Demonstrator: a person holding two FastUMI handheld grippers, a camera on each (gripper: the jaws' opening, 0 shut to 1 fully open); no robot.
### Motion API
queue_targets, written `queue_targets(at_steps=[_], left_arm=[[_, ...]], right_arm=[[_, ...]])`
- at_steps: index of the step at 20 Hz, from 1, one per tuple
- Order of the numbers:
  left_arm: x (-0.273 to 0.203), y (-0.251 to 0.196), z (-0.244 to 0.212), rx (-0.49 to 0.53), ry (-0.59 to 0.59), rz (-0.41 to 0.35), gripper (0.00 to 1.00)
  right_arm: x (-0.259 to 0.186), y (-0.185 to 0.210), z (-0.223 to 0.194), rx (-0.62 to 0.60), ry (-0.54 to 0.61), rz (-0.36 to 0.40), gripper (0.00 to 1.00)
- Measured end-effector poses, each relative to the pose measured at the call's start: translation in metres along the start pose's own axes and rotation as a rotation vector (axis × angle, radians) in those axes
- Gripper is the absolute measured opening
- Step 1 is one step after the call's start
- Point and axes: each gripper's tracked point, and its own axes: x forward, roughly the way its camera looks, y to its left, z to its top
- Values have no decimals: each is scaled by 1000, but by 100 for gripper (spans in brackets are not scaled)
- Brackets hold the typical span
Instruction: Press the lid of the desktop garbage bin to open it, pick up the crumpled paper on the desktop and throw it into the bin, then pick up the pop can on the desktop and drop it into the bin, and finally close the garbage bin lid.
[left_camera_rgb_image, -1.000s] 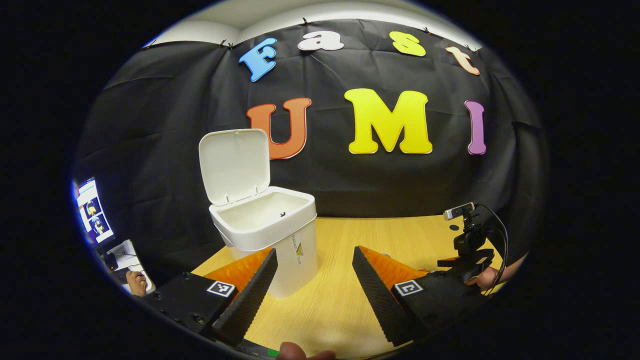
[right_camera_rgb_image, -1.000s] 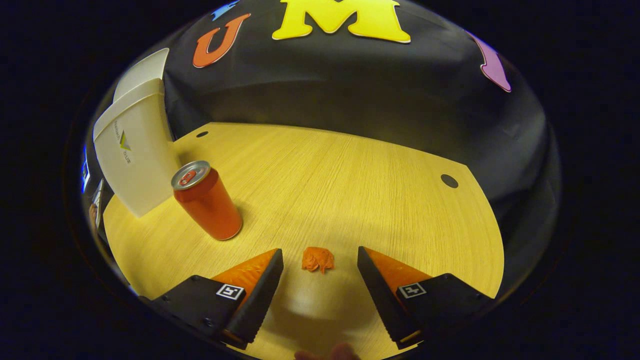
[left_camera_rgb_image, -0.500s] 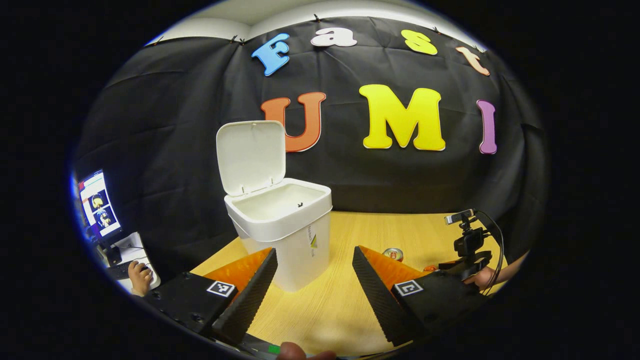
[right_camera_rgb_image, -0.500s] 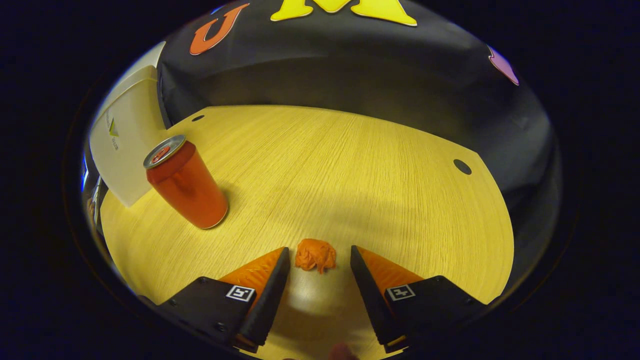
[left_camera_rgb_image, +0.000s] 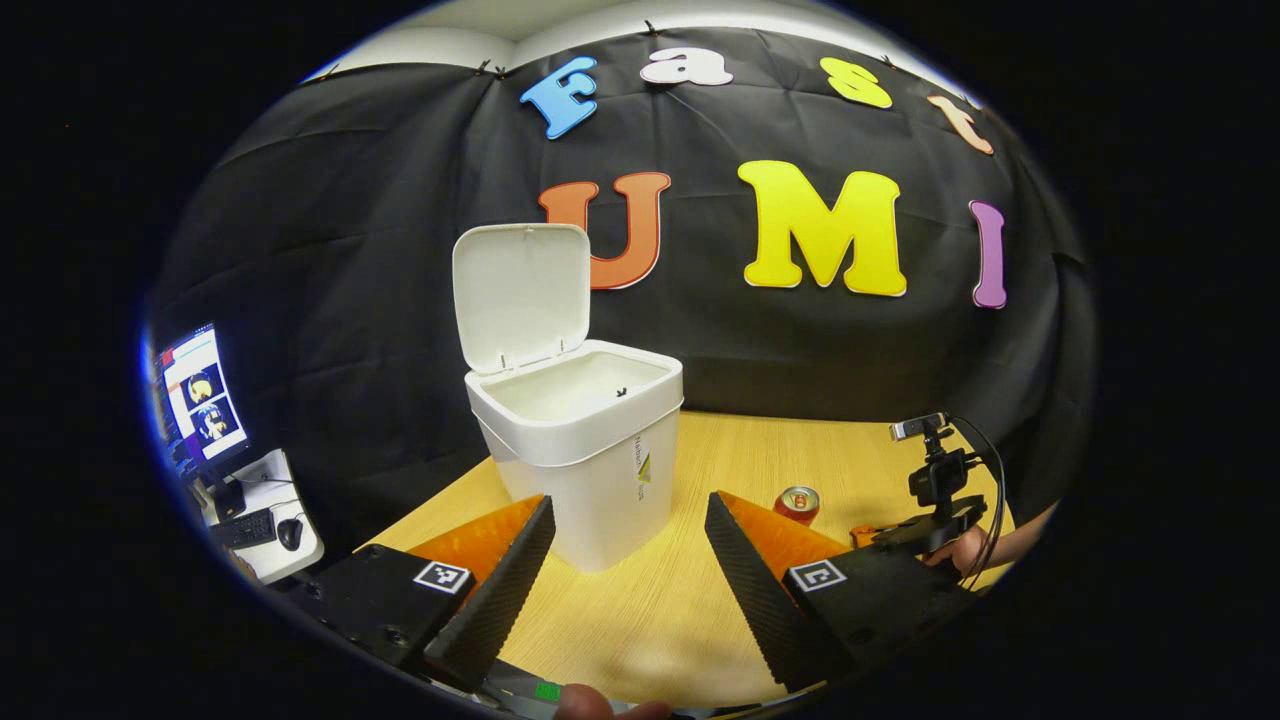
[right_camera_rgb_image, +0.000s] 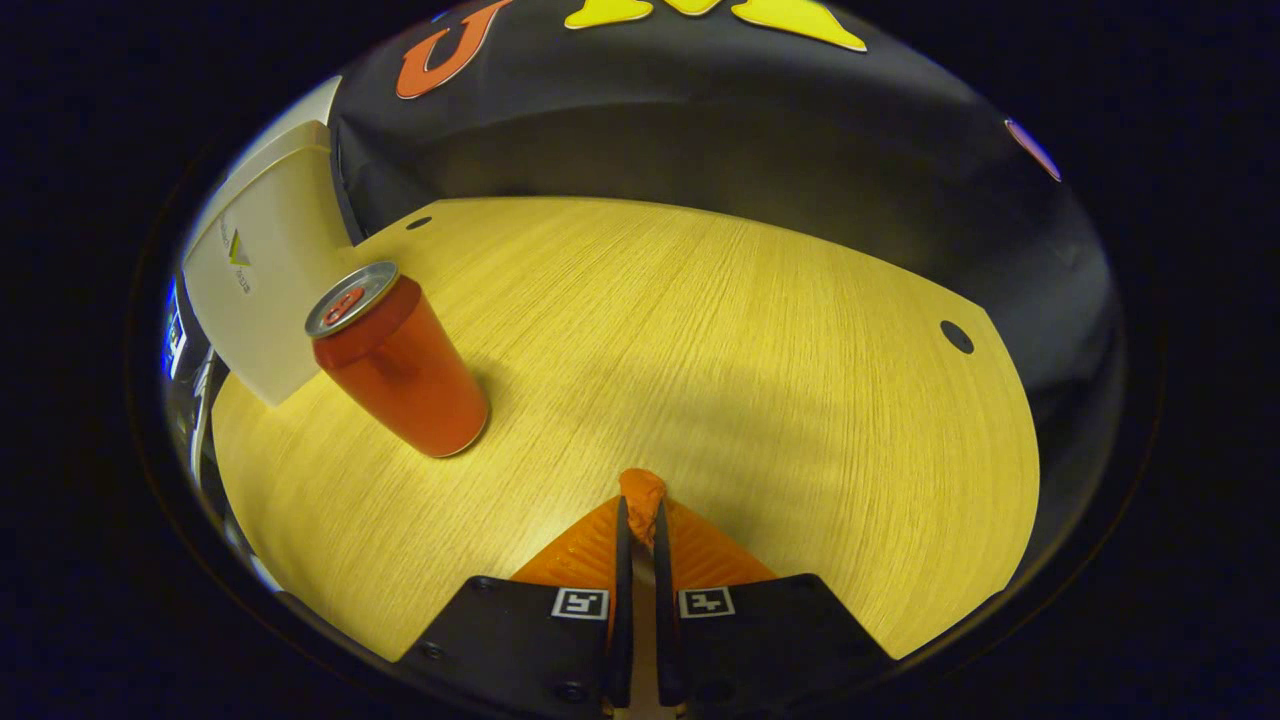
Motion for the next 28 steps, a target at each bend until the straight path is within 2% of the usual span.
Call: queue_targets(at_steps=[3, 5, 6, 7, 13, 18, 20, 28], left_arm=[[1, 5, -1, -4, -2, -3, 99], [3, 5, -4, -17, 1, -8, 99], [4, 5, -4, -21, 2, -12, 99], [5, 6, -6, -24, 0, -15, 99], [12, 11, -6, -39, -19, -23, 100], [13, 31, -7, -44, -38, 1, 99], [13, 41, -8, -50, -46, 13, 99], [0, 87, -15, -102, -52, 75, 99]], right_arm=[[-23, 21, 7, -2, -23, 59, 9], [-50, 34, 19, 24, -51, 82, 11], [-64, 41, 29, 28, -79, 92, 1], [-77, 45, 37, 23, -106, 99, 1], [-165, 94, 107, -12, -301, 186, 1], [-224, 146, 175, -77, -451, 278, 1], [-237, 176, 198, -109, -499, 324, 1], [-240, 279, 235, -191, -496, 452, 1]])
